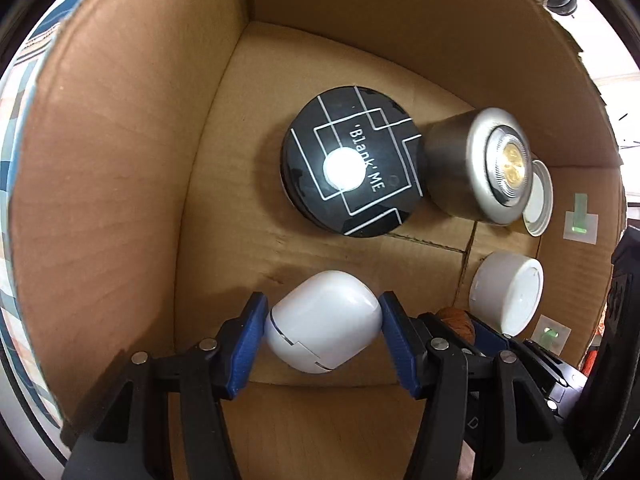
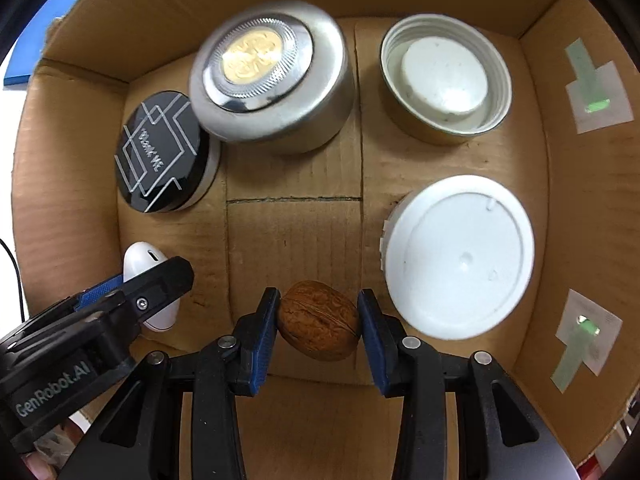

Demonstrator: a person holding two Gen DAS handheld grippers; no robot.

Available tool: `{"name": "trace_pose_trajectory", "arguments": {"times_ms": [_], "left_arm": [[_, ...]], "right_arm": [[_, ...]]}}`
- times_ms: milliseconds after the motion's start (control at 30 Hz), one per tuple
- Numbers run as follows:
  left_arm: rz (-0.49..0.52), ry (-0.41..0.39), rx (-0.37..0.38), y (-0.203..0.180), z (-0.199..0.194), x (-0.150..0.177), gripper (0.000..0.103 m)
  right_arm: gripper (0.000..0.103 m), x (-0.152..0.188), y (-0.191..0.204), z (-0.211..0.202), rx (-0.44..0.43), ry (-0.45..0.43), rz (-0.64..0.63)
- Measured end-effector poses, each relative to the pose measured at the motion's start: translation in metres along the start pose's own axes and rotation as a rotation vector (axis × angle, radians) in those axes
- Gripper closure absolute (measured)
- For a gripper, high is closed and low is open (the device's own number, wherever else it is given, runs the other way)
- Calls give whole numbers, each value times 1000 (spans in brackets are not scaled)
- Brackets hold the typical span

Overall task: Organize rigid objects
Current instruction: 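Open both tools to release the walnut and earbud case in the box, then lift both tools out of the box toward the remaining items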

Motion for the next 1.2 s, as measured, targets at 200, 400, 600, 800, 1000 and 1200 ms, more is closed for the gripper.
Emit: {"name": "trace_pose_trajectory", "arguments": {"times_ms": [200,400,600,800,1000,1200], "left_arm": [[-11,39,14,3,3,1,48],[-13,14,15,7,-15,5,34],[12,-76,-24,7,-50,19,17],[14,-191,-80,12,-85,44,2],[32,-239,-123,11,-112,58,0],[30,-330,-142,12,-140,90,0]], "right_arm": [[60,0,6,8,24,15,-7],[42,7,10,2,30,28,-15],[30,24,20,-23,33,-5,-42],[20,41,27,-56,82,-72,-82],[0,61,36,-86,108,-137,-115],[0,86,36,-129,106,-205,-144]]}}
Point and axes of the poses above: each gripper's, at about its wrist camera, not at the fingertips, and z roughly the way its jaws point, y to its left, x to its underside, the point moved 3 cm from there along z, roughly the way its jaws point, and after that the axes turned 15 degrees about -x, right-handed, at the moved point
